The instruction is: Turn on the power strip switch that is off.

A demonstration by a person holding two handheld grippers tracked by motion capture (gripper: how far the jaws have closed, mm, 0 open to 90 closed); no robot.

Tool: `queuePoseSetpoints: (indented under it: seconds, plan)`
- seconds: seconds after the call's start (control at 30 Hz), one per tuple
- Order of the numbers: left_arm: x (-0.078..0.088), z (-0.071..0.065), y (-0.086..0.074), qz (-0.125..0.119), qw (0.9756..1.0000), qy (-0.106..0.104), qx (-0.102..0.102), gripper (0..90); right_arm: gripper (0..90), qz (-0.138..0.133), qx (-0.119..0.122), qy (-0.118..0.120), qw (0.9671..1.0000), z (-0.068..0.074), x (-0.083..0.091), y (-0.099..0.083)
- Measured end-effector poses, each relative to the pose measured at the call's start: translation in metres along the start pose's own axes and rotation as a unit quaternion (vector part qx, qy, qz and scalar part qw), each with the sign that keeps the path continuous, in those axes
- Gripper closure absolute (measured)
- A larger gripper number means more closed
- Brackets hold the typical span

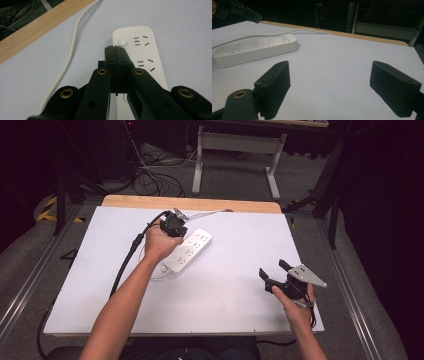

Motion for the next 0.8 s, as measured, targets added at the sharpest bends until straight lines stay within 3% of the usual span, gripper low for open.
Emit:
queuePoseSetpoints:
  seconds: [0.4, 0.7, 0.8]
  plan:
    - [-0.023, -0.017, -0.007, 0.032, 0.9994, -0.016, 0.003, 90.0, 17.2, 0.000, -0.001, 0.001, 1.0000, 0.001, -0.001, 0.000]
    - [-0.026, -0.016, -0.003, 0.017, 0.9994, -0.020, 0.023, 90.0, 18.1, 0.006, 0.002, 0.001, 1.0000, 0.001, -0.001, -0.002]
    - [-0.030, -0.017, -0.007, 0.025, 0.9995, -0.013, 0.015, 90.0, 16.9, 0.006, 0.000, -0.002, 1.0000, 0.000, 0.000, -0.002]
Point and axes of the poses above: each handheld gripper's, and its own axes: x roughly backward along the jaws, y roughly out of its top, z roughly to its left, the point moved 10 cm from there along -x, roughly forward along the jaws, and after that the axes turned 7 degrees about y, right-handed, at the moved point
